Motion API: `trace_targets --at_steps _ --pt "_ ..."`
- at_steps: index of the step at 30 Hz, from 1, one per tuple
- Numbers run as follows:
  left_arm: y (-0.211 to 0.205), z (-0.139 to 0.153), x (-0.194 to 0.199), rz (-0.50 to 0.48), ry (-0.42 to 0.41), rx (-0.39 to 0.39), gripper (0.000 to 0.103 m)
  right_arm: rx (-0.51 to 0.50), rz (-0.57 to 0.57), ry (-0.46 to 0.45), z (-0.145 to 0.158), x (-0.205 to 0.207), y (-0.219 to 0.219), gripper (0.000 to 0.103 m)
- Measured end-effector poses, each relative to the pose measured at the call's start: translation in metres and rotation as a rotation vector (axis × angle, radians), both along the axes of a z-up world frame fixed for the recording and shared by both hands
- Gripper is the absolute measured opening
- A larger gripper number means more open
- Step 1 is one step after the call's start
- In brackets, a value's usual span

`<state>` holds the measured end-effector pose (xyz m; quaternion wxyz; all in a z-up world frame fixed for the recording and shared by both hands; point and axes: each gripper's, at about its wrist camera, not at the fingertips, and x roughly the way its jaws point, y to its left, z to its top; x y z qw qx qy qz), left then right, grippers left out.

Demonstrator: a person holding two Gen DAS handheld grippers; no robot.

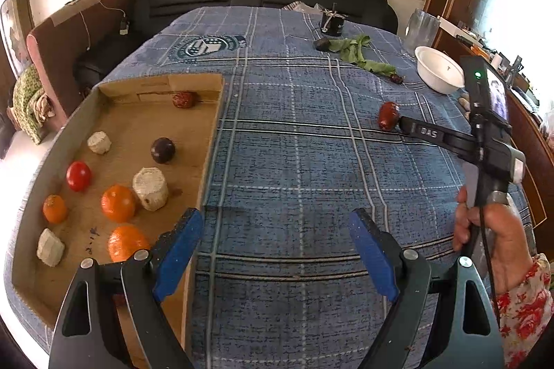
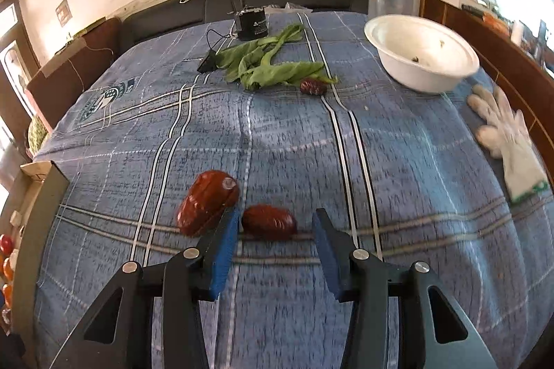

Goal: Organize fruits
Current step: 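Grasp a dried date with the right gripper while the left gripper grasps the other date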

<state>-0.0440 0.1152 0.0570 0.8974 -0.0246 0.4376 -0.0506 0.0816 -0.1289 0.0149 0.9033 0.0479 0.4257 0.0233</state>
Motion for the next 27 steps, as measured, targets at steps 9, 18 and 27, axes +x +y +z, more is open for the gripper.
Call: trace_targets --at_steps 9,18,27 --pt "-0.030 0.001 0.017 -0.078 0.024 -0.001 0.086 0.045 0.014 0.020 0.004 -0.015 -0.006 0.035" --pt "-0.090 -0.012 0.080 -0.165 0.069 -0.030 0.085 0.130 -0.101 -0.006 0.004 -0.070 -0.052 0.035" --pt "-0.141 -0.035 0.141 -0.210 0.057 0.025 0.069 0.165 -0.108 0.008 0.001 -0.063 -0.058 0.035"
